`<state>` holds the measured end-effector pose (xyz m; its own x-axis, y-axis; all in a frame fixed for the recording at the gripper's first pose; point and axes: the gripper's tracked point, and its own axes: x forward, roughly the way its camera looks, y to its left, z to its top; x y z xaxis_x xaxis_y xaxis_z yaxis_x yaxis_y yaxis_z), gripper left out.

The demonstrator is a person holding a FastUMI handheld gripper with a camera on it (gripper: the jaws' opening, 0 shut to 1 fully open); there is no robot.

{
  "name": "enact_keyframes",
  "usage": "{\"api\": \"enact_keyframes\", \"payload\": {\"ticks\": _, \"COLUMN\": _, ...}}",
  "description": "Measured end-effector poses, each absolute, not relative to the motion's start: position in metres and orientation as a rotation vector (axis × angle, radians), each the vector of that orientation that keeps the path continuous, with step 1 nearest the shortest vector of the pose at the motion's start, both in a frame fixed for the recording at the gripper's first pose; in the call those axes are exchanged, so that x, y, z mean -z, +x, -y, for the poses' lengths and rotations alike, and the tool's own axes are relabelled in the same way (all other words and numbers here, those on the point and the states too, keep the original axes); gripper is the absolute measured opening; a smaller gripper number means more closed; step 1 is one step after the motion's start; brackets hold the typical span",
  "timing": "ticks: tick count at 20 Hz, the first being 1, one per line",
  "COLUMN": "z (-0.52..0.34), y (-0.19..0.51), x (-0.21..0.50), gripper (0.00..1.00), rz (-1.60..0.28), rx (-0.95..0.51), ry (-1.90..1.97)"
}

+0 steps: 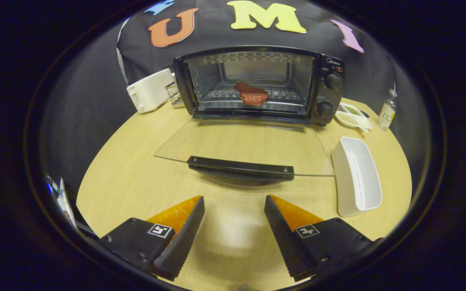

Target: Open the toaster oven, put the food inside, and close the toaster oven door.

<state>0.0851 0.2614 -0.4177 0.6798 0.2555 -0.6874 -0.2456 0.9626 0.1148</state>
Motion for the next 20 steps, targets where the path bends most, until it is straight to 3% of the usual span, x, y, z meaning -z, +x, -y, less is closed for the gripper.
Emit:
{"api": "enact_keyframes", "payload": {"ticks": 8, "z": -0.256, "y": 0.108, "x": 0.42, "gripper": 0.96, "rz": -0.776, "rx": -0.237, "ry": -0.002}}
{"api": "enact_keyframes", "payload": {"ticks": 20, "z": -0.259, "y": 0.149, "x": 0.323, "gripper": 0.96, "rz": -0.654, "rx": -0.257, "ry": 0.024}}
